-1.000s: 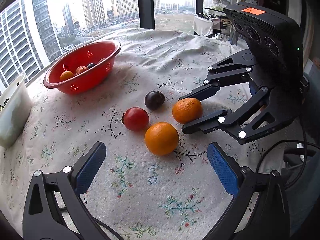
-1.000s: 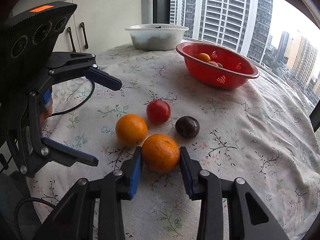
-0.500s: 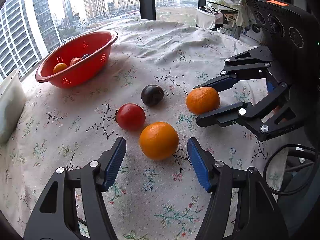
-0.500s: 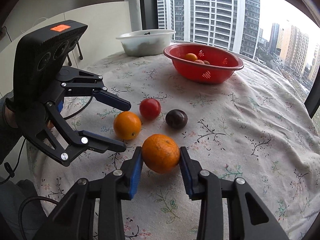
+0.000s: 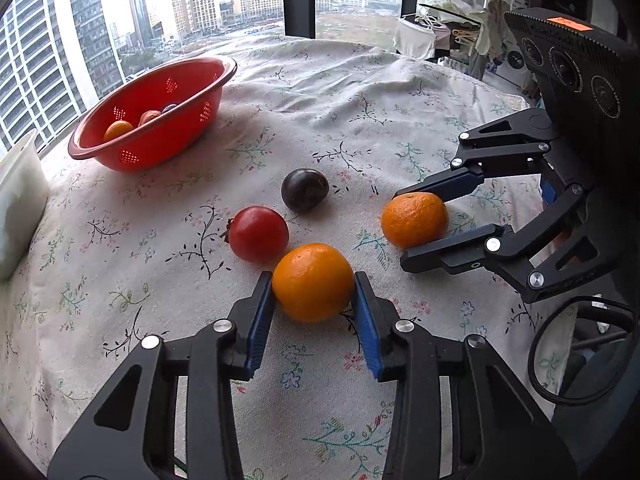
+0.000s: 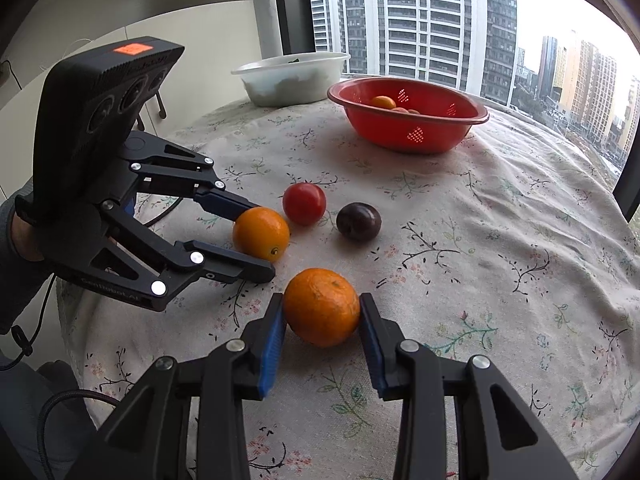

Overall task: Organize fruits
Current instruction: 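Close the right tool around an orange while the left tool grasps another orange, then carry both oranges over the red colander and open both tools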

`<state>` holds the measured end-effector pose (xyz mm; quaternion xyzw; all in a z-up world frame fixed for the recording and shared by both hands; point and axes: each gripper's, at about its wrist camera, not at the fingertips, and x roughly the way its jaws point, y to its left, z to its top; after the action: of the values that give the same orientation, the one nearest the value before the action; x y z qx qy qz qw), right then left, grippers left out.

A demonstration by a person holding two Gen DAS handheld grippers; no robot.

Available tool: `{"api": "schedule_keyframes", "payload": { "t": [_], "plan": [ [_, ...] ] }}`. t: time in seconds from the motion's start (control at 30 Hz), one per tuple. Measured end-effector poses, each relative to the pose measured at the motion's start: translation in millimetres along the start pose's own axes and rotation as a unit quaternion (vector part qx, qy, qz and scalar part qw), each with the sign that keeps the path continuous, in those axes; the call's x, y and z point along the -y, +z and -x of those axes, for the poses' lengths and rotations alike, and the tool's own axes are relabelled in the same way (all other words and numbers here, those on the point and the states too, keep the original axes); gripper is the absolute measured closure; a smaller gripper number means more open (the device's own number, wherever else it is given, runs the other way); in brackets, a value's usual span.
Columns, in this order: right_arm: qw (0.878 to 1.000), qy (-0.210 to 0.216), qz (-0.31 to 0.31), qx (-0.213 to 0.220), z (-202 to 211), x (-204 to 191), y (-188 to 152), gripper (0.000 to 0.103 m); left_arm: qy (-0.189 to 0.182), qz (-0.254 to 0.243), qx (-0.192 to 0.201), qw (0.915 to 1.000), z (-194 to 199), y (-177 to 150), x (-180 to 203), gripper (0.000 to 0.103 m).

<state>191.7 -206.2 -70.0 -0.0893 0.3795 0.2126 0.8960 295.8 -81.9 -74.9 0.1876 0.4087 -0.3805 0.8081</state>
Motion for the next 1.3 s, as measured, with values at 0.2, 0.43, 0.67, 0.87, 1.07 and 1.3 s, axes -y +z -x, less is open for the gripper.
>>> {"api": "schedule_keyframes", "payload": {
  "t": [0.2, 0.43, 0.67, 0.87, 1.07, 1.3],
  "plan": [
    [1.0, 0.001, -0.002, 0.002, 0, -1, -1, 0.064, -0.006, 0.005, 0.009, 0.9999, 6, -2, -1, 0.067],
    [1.0, -0.003, -0.009, 0.011, 3, 1, 0, 0.064, -0.009, 0.014, 0.021, 0.9997, 18, -6, -3, 0.067],
    [1.0, -0.006, -0.022, 0.02, 8, 9, 4, 0.064, 0.001, 0.031, 0.043, 0.9986, 41, -5, -23, 0.067],
    [0.999, -0.025, -0.032, 0.036, 23, 26, 15, 0.064, 0.022, 0.051, 0.068, 0.9962, 64, 7, -58, 0.067],
    [0.996, -0.056, -0.036, 0.06, 44, 47, 40, 0.064, 0.038, 0.058, 0.083, 0.9942, 73, 29, -90, 0.067],
    [0.992, -0.086, -0.024, 0.09, 61, 66, 82, 0.065, 0.059, 0.052, 0.091, 0.9927, 71, 68, -122, 0.067]
  ]
}}
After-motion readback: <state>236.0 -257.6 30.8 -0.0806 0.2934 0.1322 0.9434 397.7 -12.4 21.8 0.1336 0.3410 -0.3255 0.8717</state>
